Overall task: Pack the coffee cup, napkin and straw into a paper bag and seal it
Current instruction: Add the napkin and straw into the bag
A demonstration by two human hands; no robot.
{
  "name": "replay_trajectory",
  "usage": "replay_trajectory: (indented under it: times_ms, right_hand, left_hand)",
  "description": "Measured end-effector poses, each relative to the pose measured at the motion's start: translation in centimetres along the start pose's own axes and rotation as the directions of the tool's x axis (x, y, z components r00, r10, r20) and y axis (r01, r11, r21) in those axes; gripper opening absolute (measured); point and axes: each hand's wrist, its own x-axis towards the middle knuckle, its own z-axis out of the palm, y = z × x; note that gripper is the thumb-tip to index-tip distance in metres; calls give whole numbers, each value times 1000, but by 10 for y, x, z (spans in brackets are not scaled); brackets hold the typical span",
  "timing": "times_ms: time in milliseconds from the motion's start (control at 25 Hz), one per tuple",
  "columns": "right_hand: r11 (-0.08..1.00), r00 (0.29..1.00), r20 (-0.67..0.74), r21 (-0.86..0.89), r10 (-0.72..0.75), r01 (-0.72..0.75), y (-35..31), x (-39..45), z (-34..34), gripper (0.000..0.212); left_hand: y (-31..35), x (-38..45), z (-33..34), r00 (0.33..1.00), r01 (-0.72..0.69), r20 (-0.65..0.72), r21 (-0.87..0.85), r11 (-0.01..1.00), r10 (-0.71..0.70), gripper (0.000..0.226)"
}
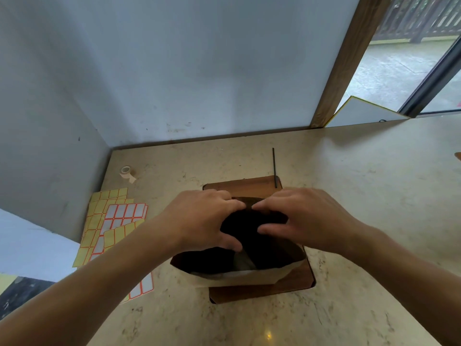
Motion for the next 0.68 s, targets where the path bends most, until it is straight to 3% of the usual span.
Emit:
replay_trajectory:
  times_ms: [160, 280, 440, 680]
  right_hand:
    - [939, 958, -179, 305, 222, -161, 34, 18, -4, 30]
    - [898, 882, -229, 269, 412, -349, 87, 46, 13, 20]
    - [735, 733, -112, 229, 671, -638, 168, 89, 60, 22]
    - [630, 632, 52, 52, 773, -775, 224, 134, 148, 38]
  left_hand:
    - [-1, 25, -11, 991, -60, 117, -79, 995, 69, 58]
    - [2, 43, -11, 967, -103, 229, -32, 994, 108, 72]
    - [3, 43, 0, 931, -143, 344, 47, 989, 119, 102]
    - [-4, 26, 11, 950, -111, 298, 37, 993, 95, 119]
